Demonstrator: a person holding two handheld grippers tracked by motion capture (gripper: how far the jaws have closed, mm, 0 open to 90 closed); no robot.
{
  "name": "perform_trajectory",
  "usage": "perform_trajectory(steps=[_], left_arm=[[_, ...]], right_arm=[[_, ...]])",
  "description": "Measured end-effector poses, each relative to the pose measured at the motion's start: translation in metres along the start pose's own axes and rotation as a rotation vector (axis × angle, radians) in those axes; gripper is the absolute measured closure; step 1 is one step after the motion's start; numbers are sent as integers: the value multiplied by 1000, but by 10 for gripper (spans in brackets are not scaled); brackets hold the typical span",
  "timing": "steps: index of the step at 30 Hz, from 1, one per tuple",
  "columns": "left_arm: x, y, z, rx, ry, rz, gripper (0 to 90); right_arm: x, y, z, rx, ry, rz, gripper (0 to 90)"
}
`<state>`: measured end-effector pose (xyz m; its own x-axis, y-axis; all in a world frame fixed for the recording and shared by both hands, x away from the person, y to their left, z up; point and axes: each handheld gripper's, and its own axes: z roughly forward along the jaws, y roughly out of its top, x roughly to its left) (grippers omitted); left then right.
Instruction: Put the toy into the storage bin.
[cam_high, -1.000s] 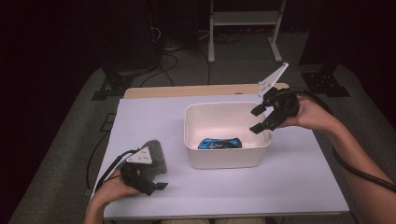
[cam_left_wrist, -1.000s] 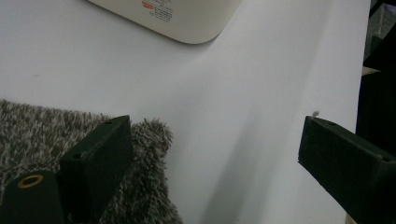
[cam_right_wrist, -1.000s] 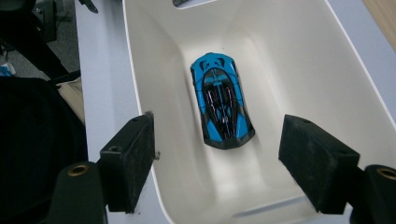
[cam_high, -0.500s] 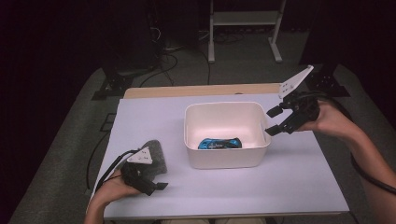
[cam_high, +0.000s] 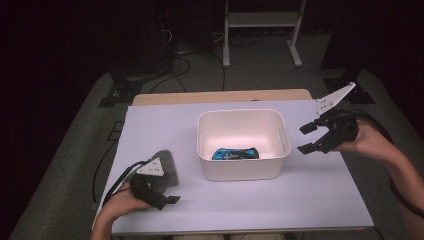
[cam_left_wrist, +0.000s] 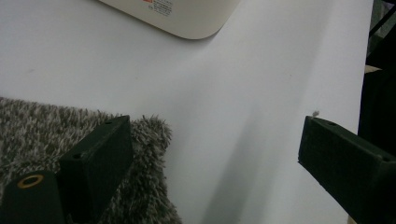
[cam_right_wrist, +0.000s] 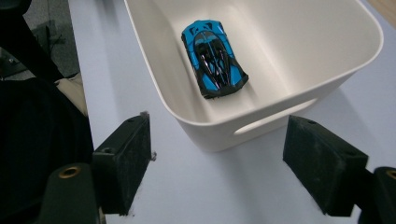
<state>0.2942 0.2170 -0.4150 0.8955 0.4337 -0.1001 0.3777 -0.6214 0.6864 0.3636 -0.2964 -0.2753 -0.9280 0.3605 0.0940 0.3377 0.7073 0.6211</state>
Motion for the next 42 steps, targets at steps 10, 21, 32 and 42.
perform_trajectory(steps=[10,21,32,42], left_arm=[[0,0,1,4,-1,-3,96],[0,-1,1,2,3,-3,96],[1,-2,1,7,3,-6,96],[1,-3,1,8,3,-7,96]], right_arm=[[-1,-28,7,-21,-1,53,192],[-5,-59,19,-49,10,108,178],[-7,-80,34,-56,22,145,175],[-10,-99,49,-65,34,197,173]])
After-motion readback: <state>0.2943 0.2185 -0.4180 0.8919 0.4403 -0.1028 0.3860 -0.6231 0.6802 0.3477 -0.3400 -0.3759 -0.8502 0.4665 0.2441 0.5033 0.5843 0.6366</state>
